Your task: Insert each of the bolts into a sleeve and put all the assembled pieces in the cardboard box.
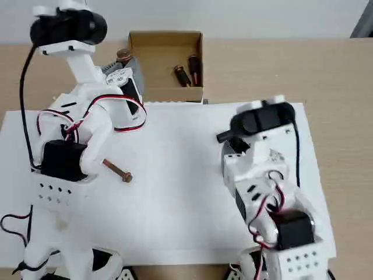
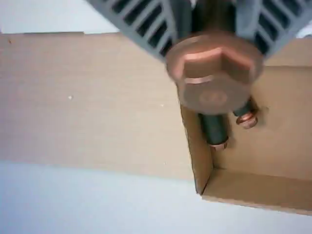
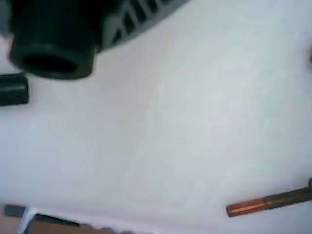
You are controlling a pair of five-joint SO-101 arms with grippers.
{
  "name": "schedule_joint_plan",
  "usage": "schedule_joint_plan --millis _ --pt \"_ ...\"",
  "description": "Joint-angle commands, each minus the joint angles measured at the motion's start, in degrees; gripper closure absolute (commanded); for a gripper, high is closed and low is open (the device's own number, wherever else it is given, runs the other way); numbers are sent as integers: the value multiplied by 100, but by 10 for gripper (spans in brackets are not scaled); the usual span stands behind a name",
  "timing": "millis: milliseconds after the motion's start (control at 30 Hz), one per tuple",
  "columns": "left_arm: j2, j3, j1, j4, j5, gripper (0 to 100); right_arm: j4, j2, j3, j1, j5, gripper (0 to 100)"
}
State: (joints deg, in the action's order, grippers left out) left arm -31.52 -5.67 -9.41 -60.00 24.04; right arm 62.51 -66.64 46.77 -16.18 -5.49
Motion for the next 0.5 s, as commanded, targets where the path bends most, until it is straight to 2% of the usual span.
schedule_joint_plan --millis 0,233,467 --pt "-229 110 -44 308 -53 994 -382 259 -343 -22 141 995" --pt "-378 -101 -44 9 -18 994 -233 57 -325 -31 123 995" --pt "-1749 -919 -35 -343 -53 994 532 -681 -316 -31 132 995"
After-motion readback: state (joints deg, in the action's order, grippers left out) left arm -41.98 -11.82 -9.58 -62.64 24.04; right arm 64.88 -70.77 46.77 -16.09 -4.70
